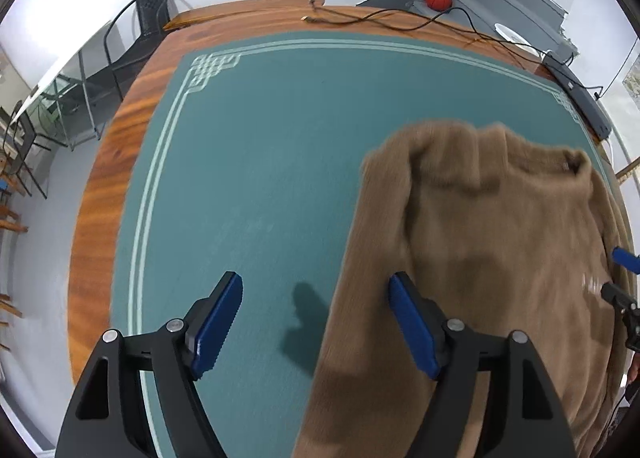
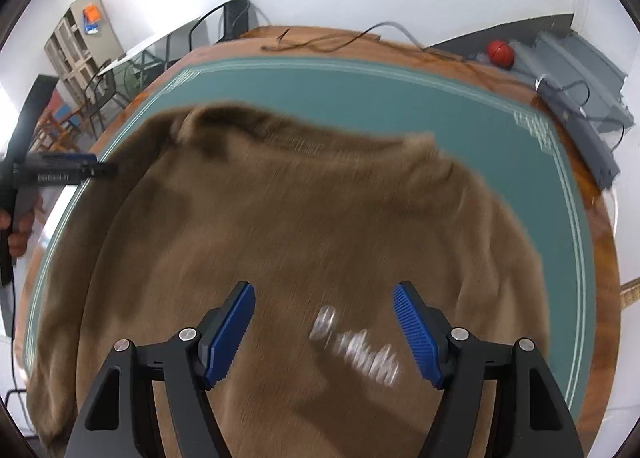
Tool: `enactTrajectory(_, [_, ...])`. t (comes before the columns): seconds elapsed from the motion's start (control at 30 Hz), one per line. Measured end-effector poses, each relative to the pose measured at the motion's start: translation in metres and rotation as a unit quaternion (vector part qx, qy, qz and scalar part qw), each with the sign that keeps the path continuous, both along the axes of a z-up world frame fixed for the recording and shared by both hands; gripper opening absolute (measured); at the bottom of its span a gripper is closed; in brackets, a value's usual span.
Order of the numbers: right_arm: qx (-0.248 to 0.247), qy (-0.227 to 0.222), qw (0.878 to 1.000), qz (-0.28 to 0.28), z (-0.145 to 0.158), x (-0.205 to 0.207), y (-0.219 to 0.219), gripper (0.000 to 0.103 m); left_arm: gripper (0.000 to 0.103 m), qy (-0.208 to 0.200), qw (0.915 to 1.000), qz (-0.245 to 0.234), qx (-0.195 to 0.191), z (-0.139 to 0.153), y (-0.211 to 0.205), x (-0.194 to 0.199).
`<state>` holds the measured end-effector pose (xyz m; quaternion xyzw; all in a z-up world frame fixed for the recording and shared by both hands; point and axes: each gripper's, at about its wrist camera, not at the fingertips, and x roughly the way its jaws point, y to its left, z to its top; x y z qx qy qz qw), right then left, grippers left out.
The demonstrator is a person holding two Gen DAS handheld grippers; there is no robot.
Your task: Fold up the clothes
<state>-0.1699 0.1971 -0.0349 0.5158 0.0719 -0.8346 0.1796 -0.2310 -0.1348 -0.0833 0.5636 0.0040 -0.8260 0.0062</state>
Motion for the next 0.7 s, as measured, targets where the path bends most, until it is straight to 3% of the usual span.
enactTrajectory(0.17, [0.025, -0.017, 0.999, 0.012, -0.014, 0.058, -0.002, 0.074, 0.08, -0.029, 0.9984, 0.008, 0.049, -0.002, -0.017, 0.059])
enactTrajectory(0.3, [0.022, -0.02, 1.0, 0.007, -0.013, 0.088, 0.003, 0.074, 0.08, -0.039, 0.9972, 0.006, 0.064, -0.008, -0.021, 0.101])
enactTrajectory(0.43, [0.009, -0.028, 0.999, -0.013, -0.014, 0.106, 0.009, 0.074, 0.08, -0.056, 0.9903, 0.011, 0.126, -0.019, -0.022, 0.126])
enactTrajectory(0.5, [0.007, -0.03, 0.999, -0.021, -0.014, 0.113, 0.011, 0.074, 0.07, -0.056, 0.9901, 0.008, 0.128, -0.023, -0.02, 0.128])
enactTrajectory(0.53, [0.004, -0.03, 0.999, -0.022, -0.011, 0.118, 0.011, 0.074, 0.048, -0.057, 0.9904, 0.005, 0.126, -0.023, -0.017, 0.129])
enactTrajectory(0.57, [0.002, -0.03, 0.999, -0.024, -0.009, 0.122, 0.011, 0.074, 0.035, -0.058, 0.9902, 0.003, 0.127, -0.023, -0.015, 0.13])
enactTrajectory(0.6, [0.001, -0.029, 0.999, -0.025, -0.008, 0.126, 0.011, 0.074, 0.032, -0.056, 0.9903, 0.003, 0.127, -0.021, -0.013, 0.131])
enactTrajectory(0.63, [0.002, -0.028, 0.999, -0.026, -0.009, 0.127, 0.01, 0.074, 0.02, -0.052, 0.9914, 0.003, 0.12, -0.017, -0.011, 0.131])
enactTrajectory(0.7, [0.004, -0.025, 0.999, -0.026, -0.01, 0.129, 0.01, 0.074, 0.015, -0.045, 0.9936, 0.007, 0.104, -0.008, -0.013, 0.132])
